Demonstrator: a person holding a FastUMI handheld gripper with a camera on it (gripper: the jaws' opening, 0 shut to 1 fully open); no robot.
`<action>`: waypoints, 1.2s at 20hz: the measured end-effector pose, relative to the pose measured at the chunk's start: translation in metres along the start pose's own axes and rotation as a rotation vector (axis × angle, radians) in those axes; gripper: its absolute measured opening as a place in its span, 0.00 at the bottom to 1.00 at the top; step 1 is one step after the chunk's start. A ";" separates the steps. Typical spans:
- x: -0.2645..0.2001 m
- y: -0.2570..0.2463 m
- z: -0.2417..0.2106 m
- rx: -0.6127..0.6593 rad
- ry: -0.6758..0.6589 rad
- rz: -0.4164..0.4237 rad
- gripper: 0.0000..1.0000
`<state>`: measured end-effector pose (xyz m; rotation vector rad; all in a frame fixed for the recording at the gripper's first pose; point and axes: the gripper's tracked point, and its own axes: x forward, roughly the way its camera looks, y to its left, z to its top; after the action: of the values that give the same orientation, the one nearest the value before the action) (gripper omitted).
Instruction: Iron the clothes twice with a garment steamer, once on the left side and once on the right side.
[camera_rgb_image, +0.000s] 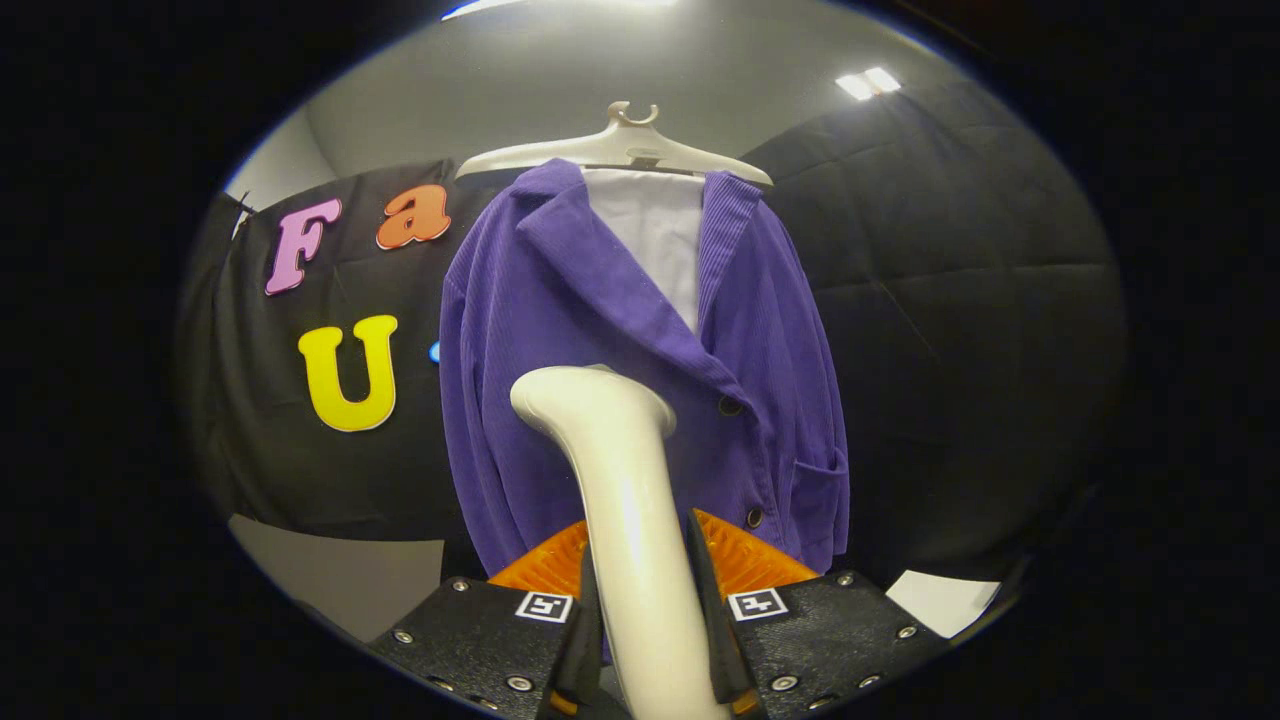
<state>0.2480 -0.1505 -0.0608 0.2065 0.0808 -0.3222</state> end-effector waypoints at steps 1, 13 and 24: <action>-0.001 0.001 -0.007 -0.002 0.012 0.000 0.42; -0.014 -0.018 -0.104 0.014 0.164 -0.042 0.42; -0.019 -0.019 -0.184 -0.013 0.321 -0.045 0.42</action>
<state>0.2153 -0.1232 -0.2424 0.2428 0.4050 -0.3307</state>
